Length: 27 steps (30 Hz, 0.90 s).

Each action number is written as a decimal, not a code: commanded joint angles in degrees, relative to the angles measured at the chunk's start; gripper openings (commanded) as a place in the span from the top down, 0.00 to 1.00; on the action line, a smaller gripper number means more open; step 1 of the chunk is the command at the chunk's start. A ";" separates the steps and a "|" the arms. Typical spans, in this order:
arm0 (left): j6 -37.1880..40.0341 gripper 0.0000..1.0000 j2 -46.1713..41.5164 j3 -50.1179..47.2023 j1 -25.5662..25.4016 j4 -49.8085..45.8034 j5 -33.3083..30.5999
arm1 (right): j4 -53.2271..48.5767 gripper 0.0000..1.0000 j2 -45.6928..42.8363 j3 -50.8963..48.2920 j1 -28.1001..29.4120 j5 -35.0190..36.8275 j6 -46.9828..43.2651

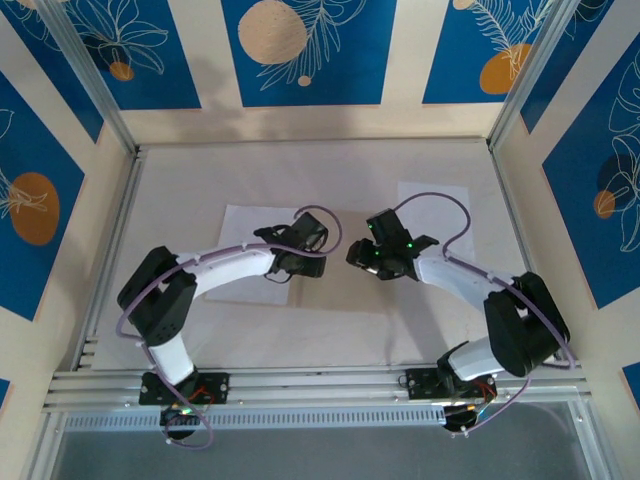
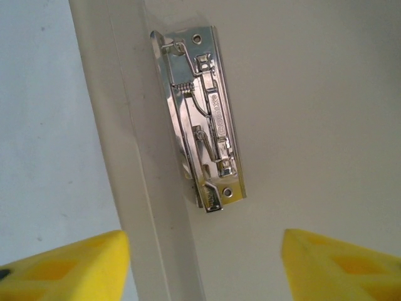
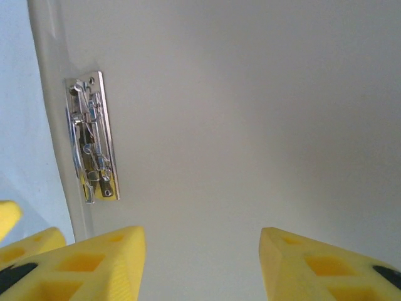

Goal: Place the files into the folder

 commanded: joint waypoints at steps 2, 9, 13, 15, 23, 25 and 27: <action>-3.96 0.53 2.68 0.38 -1.11 0.24 -1.31 | -3.45 0.48 -3.02 -3.39 -1.41 1.08 -1.01; -6.71 0.63 6.01 2.68 -1.56 -2.16 -2.57 | -2.20 0.48 -3.94 -7.17 -3.19 0.17 -0.81; -6.80 0.69 6.34 3.23 -1.58 -2.16 -2.32 | -1.03 0.48 -3.38 -8.51 -3.95 -0.52 -0.97; -6.81 0.72 6.70 3.76 -1.56 -2.88 -2.43 | -0.55 0.48 -2.93 -8.75 -4.22 -0.71 -0.98; -7.65 0.78 8.53 5.52 -1.91 -3.77 -1.97 | 0.14 0.48 -2.33 -8.91 -4.45 -0.97 -1.13; -8.01 0.78 8.78 5.54 -2.00 -3.64 -2.09 | 0.09 0.48 -2.30 -8.89 -4.44 -1.06 -1.23; -8.03 0.78 9.03 5.68 -2.00 -3.64 -2.16 | 0.13 0.48 -2.16 -8.85 -4.38 -1.06 -1.19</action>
